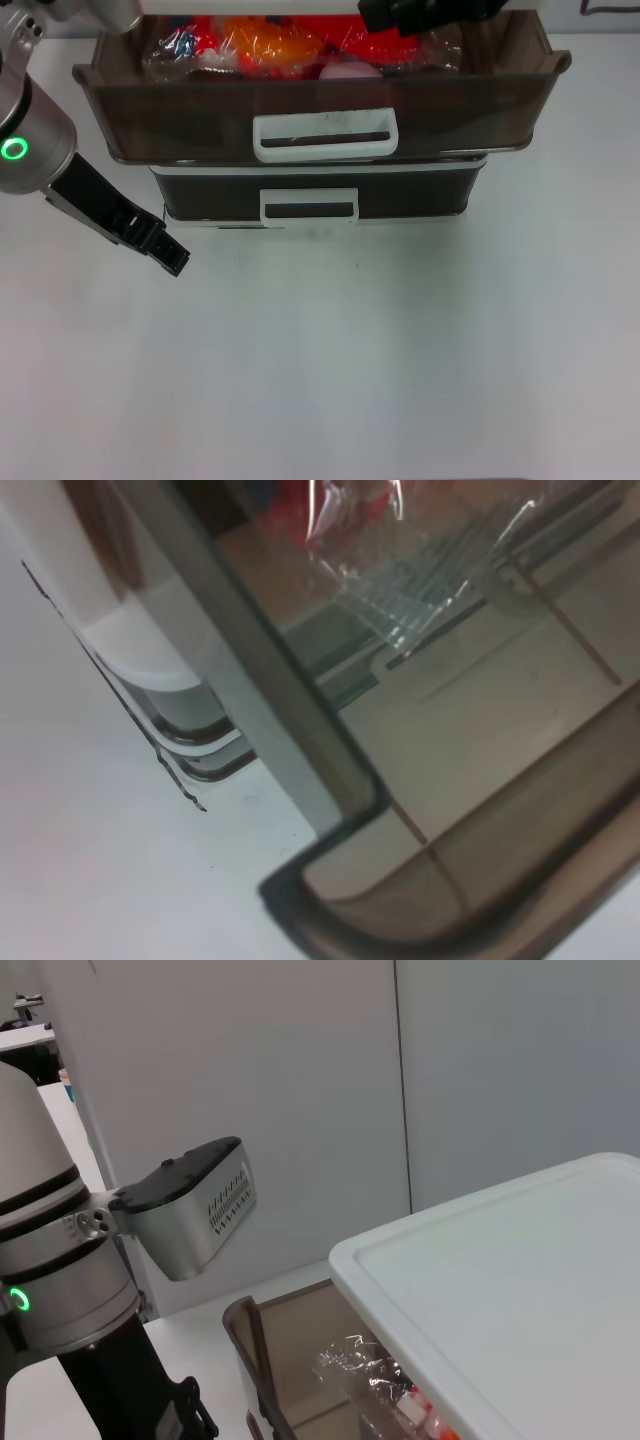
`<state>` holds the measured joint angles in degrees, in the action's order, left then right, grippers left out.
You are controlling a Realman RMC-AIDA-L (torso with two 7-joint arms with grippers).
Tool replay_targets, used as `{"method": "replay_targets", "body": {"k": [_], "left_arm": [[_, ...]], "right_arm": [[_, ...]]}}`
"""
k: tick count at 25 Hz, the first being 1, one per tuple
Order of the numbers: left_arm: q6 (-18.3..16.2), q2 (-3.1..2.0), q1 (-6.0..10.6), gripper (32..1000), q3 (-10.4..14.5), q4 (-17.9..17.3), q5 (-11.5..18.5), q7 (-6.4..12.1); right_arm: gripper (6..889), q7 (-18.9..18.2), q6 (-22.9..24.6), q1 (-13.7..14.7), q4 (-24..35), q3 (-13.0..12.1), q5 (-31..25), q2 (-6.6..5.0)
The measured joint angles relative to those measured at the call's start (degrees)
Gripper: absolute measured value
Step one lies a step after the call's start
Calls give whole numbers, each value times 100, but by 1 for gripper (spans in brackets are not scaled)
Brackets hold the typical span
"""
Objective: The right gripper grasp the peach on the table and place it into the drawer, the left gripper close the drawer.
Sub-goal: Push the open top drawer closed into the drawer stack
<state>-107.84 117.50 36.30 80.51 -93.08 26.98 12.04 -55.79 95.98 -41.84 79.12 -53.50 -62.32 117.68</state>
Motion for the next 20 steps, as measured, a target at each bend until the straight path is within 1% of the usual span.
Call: {"method": "replay_targets", "body": {"k": [5,9,11,14,15,16,18,19,20], "left_arm": [[0,1,0,782,-2,-4,0,0],[0,1,0,781,-7,-6,0,0],[1,1,-3,781,-8,-8,0,0],[8,1,-10,780,-12,-9,-1,0],[14,0,-18,780,-16,-9,0,0],[17,-1,-26,780,-21,-9,1,0],[21,-4,-38,779,-23,-9,0,3],[23,-4,-42,779,-20,-9,0,5],[28,-4,-43,779,-16,-9,-1,10]], "right_arm": [[813,-7,8,10,-3,-4,0,0],[812,20,76,59,135,64,-6,-4],[812,76,92,206,408,201,-71,-11],[812,175,148,474,747,576,-233,-75],[812,237,165,570,834,703,-263,-122],[811,315,179,685,922,826,-281,-195],[811,488,237,917,1043,1003,-282,-384],[811,567,296,1040,1082,1067,-265,-508],[811,629,390,1152,1085,1103,-212,-666]]}}
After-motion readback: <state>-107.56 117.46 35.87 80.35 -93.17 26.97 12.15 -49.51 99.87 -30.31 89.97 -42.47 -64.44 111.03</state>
